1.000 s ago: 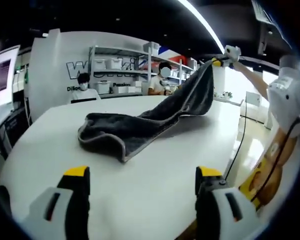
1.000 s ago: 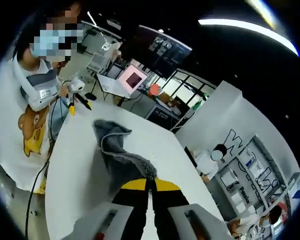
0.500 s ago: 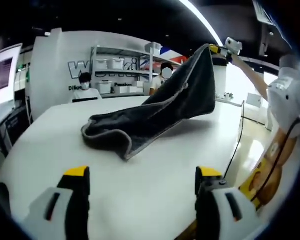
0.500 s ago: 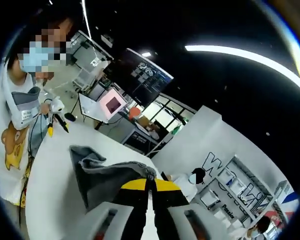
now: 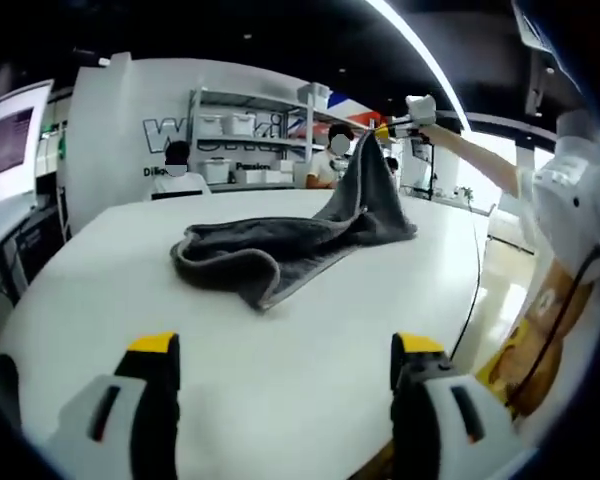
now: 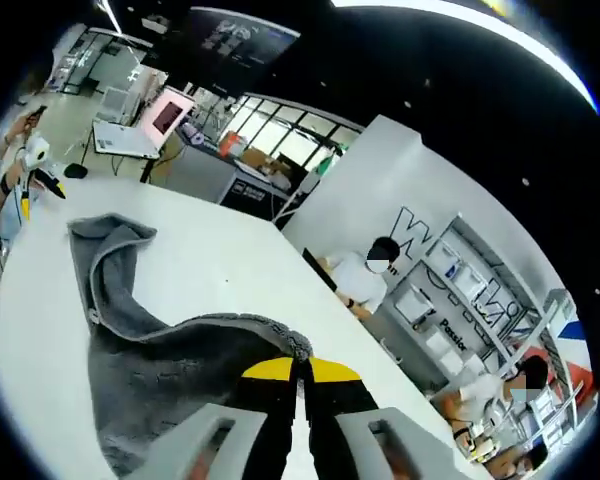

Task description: Fold the towel on the table until its edges align and the towel forms a compact rectangular stack.

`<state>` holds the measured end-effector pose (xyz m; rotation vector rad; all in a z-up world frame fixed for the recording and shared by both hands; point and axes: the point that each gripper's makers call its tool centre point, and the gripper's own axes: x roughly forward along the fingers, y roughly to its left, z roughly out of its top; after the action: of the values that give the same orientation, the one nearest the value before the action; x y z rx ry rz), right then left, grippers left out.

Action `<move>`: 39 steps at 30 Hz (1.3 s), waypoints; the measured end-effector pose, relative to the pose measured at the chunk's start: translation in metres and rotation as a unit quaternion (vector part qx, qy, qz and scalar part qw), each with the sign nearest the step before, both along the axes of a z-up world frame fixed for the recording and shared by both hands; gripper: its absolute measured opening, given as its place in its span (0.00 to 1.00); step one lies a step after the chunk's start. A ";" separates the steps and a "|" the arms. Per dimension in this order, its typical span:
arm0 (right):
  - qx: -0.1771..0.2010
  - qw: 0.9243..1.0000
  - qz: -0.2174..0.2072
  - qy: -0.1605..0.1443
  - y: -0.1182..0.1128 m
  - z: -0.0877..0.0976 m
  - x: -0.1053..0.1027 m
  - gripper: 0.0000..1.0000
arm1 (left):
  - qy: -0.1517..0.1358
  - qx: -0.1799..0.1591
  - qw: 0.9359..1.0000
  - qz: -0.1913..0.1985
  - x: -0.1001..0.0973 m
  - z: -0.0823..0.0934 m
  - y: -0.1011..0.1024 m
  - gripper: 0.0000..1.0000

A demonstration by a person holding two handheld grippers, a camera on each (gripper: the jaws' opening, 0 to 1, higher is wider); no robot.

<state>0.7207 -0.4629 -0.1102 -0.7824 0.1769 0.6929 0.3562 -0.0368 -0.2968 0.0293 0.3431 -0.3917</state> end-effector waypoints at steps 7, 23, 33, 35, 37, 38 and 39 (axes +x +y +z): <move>-0.013 0.998 -0.044 0.050 0.004 -0.062 0.049 0.02 | 0.011 0.001 1.000 0.009 0.004 -0.006 0.001 0.91; -0.051 0.983 -0.116 0.131 -0.005 -0.172 0.104 0.02 | 0.025 0.008 1.000 0.012 0.014 -0.009 -0.005 0.91; -0.066 0.978 -0.126 0.153 -0.002 -0.198 0.122 0.02 | 0.032 0.008 0.999 0.019 0.016 -0.011 -0.001 0.91; -0.068 0.977 -0.127 0.155 -0.003 -0.200 0.127 0.03 | 0.032 0.008 0.999 0.019 0.016 -0.012 0.000 0.91; -0.071 0.977 -0.127 0.156 -0.001 -0.201 0.129 0.03 | 0.033 0.008 0.999 0.019 0.017 -0.012 0.000 0.91; -0.073 0.977 -0.127 0.156 0.000 -0.201 0.129 0.03 | 0.033 0.007 0.999 0.019 0.017 -0.012 0.000 0.91; -0.076 0.977 -0.127 0.157 0.000 -0.202 0.130 0.03 | 0.033 0.006 0.999 0.019 0.017 -0.013 0.000 0.91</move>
<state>0.8506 -0.4626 -0.3122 -0.7755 0.6126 0.5602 0.3735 -0.0366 -0.3095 0.0224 0.4108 -0.3524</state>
